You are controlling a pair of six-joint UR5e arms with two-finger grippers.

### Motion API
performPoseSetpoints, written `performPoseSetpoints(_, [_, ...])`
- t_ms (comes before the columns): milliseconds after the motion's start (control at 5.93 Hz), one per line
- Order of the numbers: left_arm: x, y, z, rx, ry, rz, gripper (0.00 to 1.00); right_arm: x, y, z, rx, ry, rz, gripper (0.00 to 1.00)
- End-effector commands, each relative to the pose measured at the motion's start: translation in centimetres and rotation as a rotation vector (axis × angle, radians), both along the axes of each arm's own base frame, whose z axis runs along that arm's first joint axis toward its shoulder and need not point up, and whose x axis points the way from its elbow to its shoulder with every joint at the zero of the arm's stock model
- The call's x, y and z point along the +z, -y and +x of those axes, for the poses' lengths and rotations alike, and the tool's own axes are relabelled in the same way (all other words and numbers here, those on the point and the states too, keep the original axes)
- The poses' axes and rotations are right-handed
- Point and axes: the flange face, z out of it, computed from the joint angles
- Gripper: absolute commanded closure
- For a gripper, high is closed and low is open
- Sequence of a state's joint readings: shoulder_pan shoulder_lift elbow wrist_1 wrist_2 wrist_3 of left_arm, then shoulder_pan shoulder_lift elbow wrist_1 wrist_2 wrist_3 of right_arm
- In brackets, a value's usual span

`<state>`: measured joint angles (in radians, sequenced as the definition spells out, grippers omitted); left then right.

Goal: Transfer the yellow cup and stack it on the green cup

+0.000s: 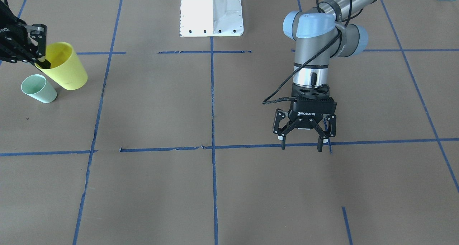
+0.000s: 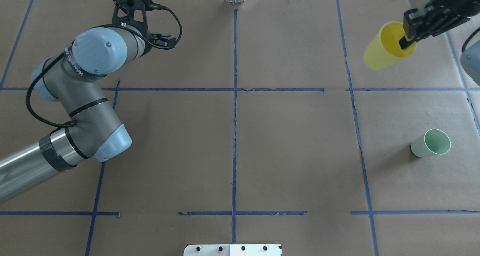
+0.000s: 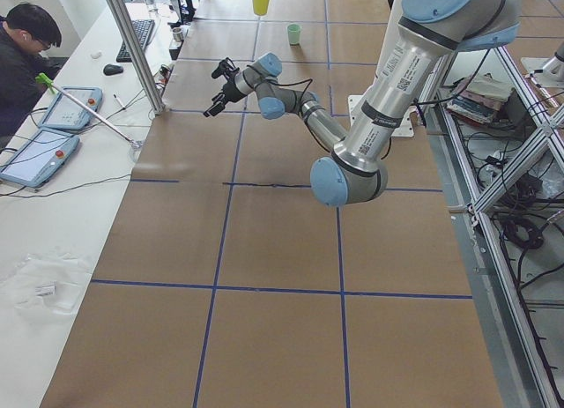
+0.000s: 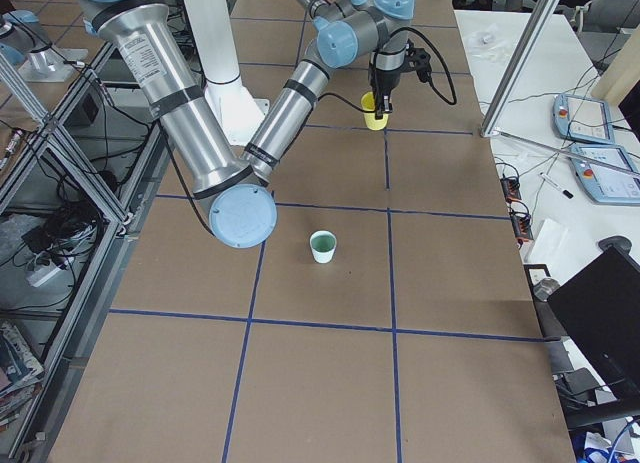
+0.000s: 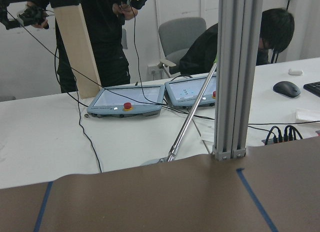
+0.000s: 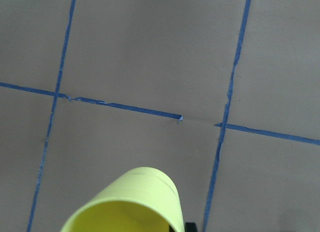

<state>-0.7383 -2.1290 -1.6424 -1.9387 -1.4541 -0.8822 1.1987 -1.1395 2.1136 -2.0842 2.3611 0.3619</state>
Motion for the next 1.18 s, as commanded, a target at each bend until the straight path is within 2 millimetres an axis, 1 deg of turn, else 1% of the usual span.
performPoseSetpoints(0, [0.6, -1.8, -0.1, 0.165, 0.021, -0.185, 0.0, 7.8, -2.9, 2.6, -0.116, -0.051, 0.049, 1.0])
performPoseSetpoints(169, [1.5, -2.5, -1.7, 0.226, -0.015, -0.248, 0.0, 11.8, -4.1, 3.2, -0.177, -0.073, 0.037, 1.0])
performPoseSetpoints(338, [2.4, -3.1, -3.7, 0.281, -0.063, -0.301, 0.0, 14.2, -4.6, 3.4, -0.198, -0.081, 0.026, 1.0])
performPoseSetpoints(506, [1.4, -3.7, -5.7, 0.325, -0.106, -0.37, 0.0, 17.5, -4.8, 3.5, -0.195, -0.073, 0.05, 1.0])
performPoseSetpoints(675, [1.0, -4.4, -6.3, 0.329, -0.084, -0.44, 0.0, 21.3, -4.6, 3.4, -0.19, -0.066, 0.066, 1.0])
performPoseSetpoints(844, [0.3, -4.8, -6.6, 0.331, -0.094, -0.432, 0.0, 23.4, -4.5, 3.3, -0.194, -0.065, 0.06, 1.0])
performPoseSetpoints(1012, [-0.4, -5.2, -6.9, 0.326, -0.109, -0.427, 0.0, 24.6, -4.4, 3.3, -0.196, -0.071, 0.04, 1.0])
